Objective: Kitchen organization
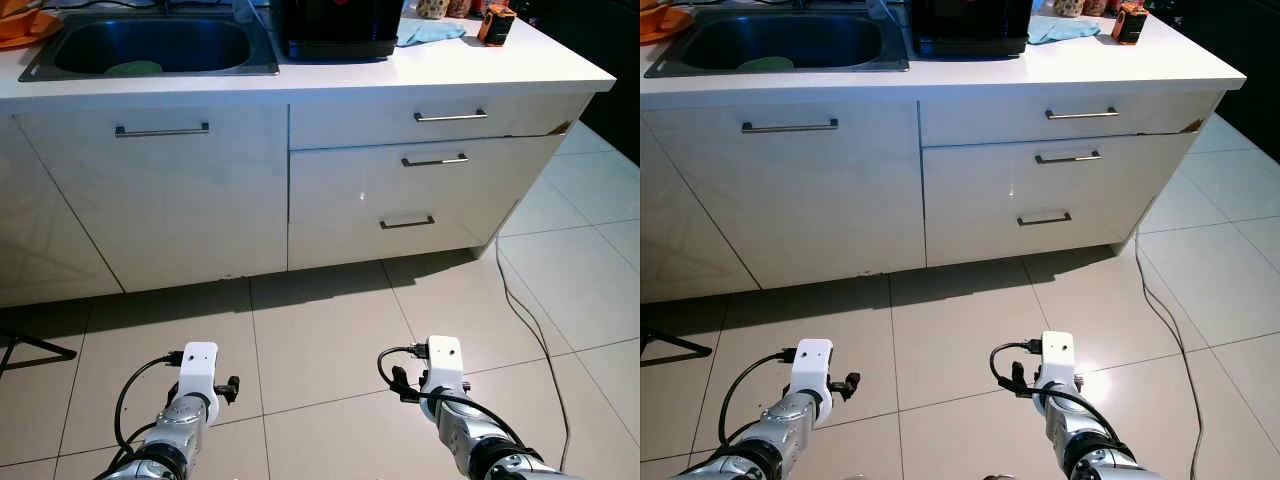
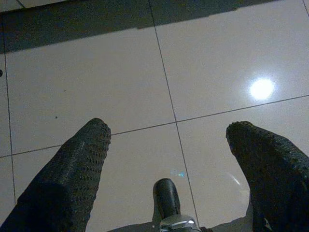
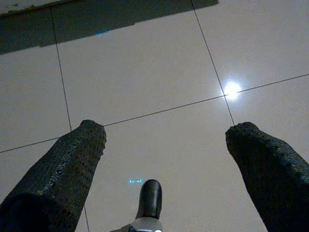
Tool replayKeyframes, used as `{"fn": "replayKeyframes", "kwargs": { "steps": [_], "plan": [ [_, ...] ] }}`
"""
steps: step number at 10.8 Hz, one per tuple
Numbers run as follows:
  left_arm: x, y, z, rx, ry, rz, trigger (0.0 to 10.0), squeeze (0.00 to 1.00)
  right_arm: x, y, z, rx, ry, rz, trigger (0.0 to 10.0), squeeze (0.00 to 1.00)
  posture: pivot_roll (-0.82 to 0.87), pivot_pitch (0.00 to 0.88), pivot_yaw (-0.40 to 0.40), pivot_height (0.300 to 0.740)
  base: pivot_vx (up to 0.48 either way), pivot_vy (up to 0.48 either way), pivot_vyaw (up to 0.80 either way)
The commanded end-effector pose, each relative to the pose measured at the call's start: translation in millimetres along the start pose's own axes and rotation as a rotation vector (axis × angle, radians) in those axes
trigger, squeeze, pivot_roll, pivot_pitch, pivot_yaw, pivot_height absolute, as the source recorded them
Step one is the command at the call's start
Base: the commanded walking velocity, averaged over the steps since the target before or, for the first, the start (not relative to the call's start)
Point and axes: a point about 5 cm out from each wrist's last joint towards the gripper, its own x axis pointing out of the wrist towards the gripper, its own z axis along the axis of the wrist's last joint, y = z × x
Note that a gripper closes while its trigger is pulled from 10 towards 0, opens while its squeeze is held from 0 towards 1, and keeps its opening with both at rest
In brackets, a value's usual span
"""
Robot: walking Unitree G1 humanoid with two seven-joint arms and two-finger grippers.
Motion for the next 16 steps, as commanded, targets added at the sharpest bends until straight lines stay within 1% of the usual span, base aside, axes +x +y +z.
{"fn": "replayKeyframes", "kwargs": {
  "steps": [1, 3, 4, 5, 10, 11, 12, 13, 14, 15, 16],
  "plan": [
    [0.4, 0.1, 1.5, 0.013, 0.004, -0.001, 10.0, 0.0, -0.4, -3.0, -0.7, 0.005, -0.003, -0.017, 10.0, 0.0, 0.03, 0.032, -0.042, 0.74, 0.0, 0.0, 0.0],
    [0.4, 0.1, 1.5, 0.013, 0.004, -0.001, 10.0, 0.0, -0.4, -3.0, -0.7, 0.005, -0.003, -0.017, 10.0, 0.0, 0.03, 0.032, -0.042, 0.74, 0.0, 0.0, 0.0],
    [1.2, 1.9, 7.1, 0.033, -0.003, -0.003, 10.0, 0.0, -0.5, -1.9, -2.5, 0.007, 0.004, -0.015, 10.0, 0.0, 0.02, 0.003, -0.011, 0.74, 0.0, 0.0, 0.0],
    [2.1, 4.0, 14.1, 0.061, -0.012, -0.009, 10.0, 0.0, -0.7, -1.0, -5.4, 0.024, 0.017, -0.014, 10.0, 0.0, 0.02, 0.003, -0.014, 0.74, 0.0, 0.0, 0.0],
    [2.3, 4.2, 15.5, 0.063, -0.017, -0.006, 10.0, 0.0, -0.7, -1.8, -4.3, 0.031, 0.011, -0.009, 10.0, 0.0, 0.02, 0.005, -0.01, 0.74, 0.0, 0.0, 0.0],
    [2.9, 3.9, 22.8, 0.072, -0.048, 0.0, 10.0, 0.0, 0.3, 1.3, 1.3, 0.068, -0.007, 0.011, 10.0, 0.0, 0.02, 0.007, -0.01, 0.74, 0.0, 0.0, 0.0],
    [3.6, 0.0, 39.3, 0.06, -0.123, -0.018, 10.0, 0.0, 1.4, 0.8, 13.6, 0.155, -0.058, 0.03, 10.0, 0.0, 0.02, 0.012, -0.006, 0.74, 0.0, 0.0, 0.0],
    [3.4, -1.9, 53.0, 0.039, -0.187, -0.025, 10.0, 0.0, 1.8, -1.6, 24.4, 0.191, -0.107, 0.048, 10.0, 0.0, 0.02, 0.016, -0.004, 0.74, 0.0, 0.0, 0.0],
    [2.4, -1.0, 62.4, 0.058, -0.244, -0.019, 10.0, 0.0, 1.2, -4.8, 32.9, 0.203, -0.158, 0.061, 10.0, 0.0, 0.01, 0.023, -0.005, 0.74, 0.0, 0.0, 0.0],
    [0.3, 2.1, 74.3, 0.06, -0.318, -0.012, 10.0, 0.0, 0.5, -6.9, 45.4, 0.181, -0.223, 0.072, 10.0, 0.0, 0.01, 0.028, -0.006, 0.74, 0.0, 0.0, 0.0],
    [-3.6, 9.4, 87.4, 0.031, -0.407, -0.002, 10.0, 0.0, -1.0, -4.1, 63.2, 0.143, -0.31, 0.092, 10.0, 0.0, 0.01, 0.039, -0.01, 0.74, 0.0, 0.0, 0.0]
  ]
}}
